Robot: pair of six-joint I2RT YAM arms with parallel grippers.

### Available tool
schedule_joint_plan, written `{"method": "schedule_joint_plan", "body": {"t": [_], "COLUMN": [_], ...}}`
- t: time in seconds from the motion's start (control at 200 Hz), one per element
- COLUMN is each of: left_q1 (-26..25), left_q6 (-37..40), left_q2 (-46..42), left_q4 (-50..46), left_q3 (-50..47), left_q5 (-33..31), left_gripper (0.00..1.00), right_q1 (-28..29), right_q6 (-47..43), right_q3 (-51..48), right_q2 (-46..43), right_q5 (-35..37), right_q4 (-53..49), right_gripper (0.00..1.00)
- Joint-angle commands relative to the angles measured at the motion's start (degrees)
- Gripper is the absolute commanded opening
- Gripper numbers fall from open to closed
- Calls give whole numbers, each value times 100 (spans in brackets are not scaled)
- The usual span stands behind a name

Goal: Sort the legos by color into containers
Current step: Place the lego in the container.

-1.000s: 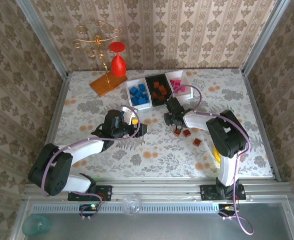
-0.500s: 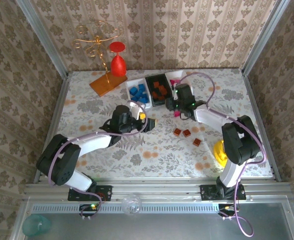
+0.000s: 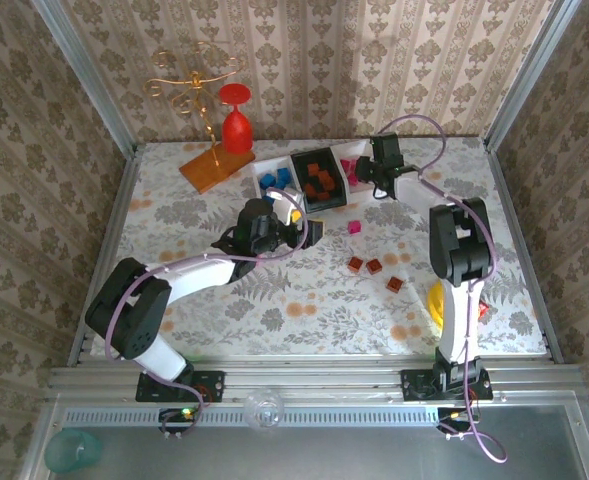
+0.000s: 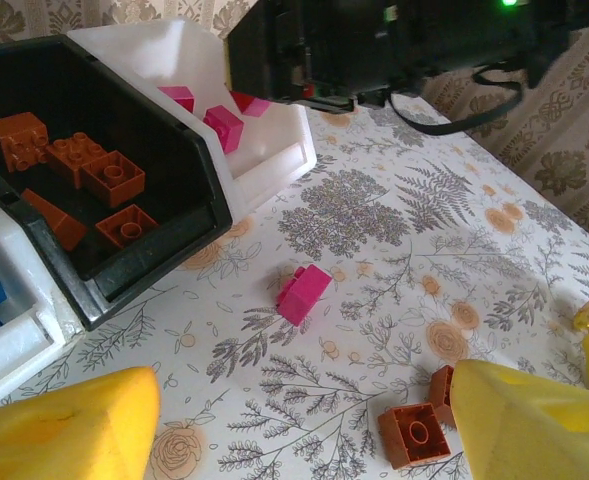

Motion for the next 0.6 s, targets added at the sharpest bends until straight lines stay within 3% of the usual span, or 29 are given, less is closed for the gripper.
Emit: {"method": "schedule_joint_plan", "body": {"t": [0.0, 0.215, 0.42, 0.595], "left_q1": [-53, -44, 82, 206], "left_q6": [-28, 274, 766, 1037], "left_q2": [-139, -463, -925, -1298], "left_q4": [-77, -406, -805, -1189], "left_q3": [-36, -281, -622, -736], "left_q5": [-116, -294, -452, -296], "left_gripper": [78, 78, 79, 79], "right_q1": [3, -2, 88, 308], "right_q6": [-37, -65, 32, -71], "right_q3": [518, -271, -2297, -3481], "right_q2": [170, -784, -2362, -3288], "right_q5": [65, -93, -150, 45], "right_q4": [-485, -120, 486, 312], "right_gripper": [36, 51, 63, 69]}}
